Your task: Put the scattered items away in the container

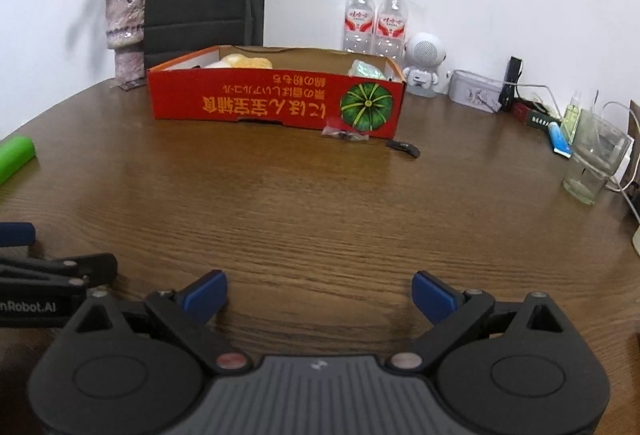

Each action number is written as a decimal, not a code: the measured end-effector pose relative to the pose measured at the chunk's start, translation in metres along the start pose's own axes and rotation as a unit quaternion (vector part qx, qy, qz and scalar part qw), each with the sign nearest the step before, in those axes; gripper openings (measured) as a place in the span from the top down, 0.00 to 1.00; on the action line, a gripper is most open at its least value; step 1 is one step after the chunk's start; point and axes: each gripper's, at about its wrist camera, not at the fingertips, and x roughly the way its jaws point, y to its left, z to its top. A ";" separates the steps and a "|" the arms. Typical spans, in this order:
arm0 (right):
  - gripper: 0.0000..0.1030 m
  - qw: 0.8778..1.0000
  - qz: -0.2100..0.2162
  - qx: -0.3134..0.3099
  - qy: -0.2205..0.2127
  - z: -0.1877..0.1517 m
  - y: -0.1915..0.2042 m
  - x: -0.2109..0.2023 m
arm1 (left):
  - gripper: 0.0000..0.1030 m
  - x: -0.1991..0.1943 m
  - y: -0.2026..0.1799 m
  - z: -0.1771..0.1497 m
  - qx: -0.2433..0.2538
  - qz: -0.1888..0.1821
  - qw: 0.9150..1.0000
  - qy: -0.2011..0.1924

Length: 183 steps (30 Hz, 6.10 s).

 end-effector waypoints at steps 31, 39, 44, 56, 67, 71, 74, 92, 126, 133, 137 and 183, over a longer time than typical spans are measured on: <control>0.50 1.000 0.002 0.024 -0.018 0.086 -0.092 0.062 | 0.00 0.005 -0.024 0.086 0.184 -0.190 0.960 -0.093; 0.65 1.000 0.024 -0.001 -0.007 0.119 -0.109 0.134 | 0.29 0.085 -0.073 0.120 0.227 -0.245 0.942 -0.042; 0.76 0.999 0.039 0.001 0.003 0.118 -0.112 0.153 | 0.33 0.127 -0.088 0.131 0.227 -0.274 0.934 -0.022; 0.89 0.997 0.031 0.073 0.007 0.090 -0.128 0.117 | 0.64 0.172 -0.133 0.150 0.258 -0.259 0.931 -0.021; 0.83 0.990 0.079 0.115 -0.022 0.092 -0.149 0.083 | 0.65 0.165 -0.137 0.148 0.206 -0.242 0.948 0.006; 0.81 0.991 0.057 0.122 -0.026 0.089 -0.161 0.078 | 0.82 0.162 -0.139 0.146 0.202 -0.236 0.951 0.001; 0.80 0.989 0.067 0.132 -0.013 0.087 -0.166 0.083 | 0.84 0.153 -0.133 0.140 0.193 -0.224 0.955 0.002; 0.90 0.998 0.059 0.029 -0.001 0.077 -0.096 0.094 | 0.92 0.019 -0.039 0.077 0.031 -0.153 0.984 -0.080; 0.90 0.979 0.144 0.072 -0.123 0.210 -0.075 -0.091 | 0.92 -0.037 0.006 0.249 -0.001 -0.187 0.981 -0.048; 0.90 0.975 0.176 0.111 0.081 0.338 -0.099 0.070 | 0.91 0.123 0.000 0.321 -0.005 -0.147 0.982 0.122; 0.90 0.963 0.159 0.137 0.168 0.338 -0.094 0.160 | 0.92 0.196 -0.004 0.305 -0.012 -0.124 0.971 0.206; 0.12 0.961 0.066 0.108 0.246 0.299 -0.062 0.103 | 0.00 0.055 0.012 0.314 -0.012 -0.034 0.984 0.176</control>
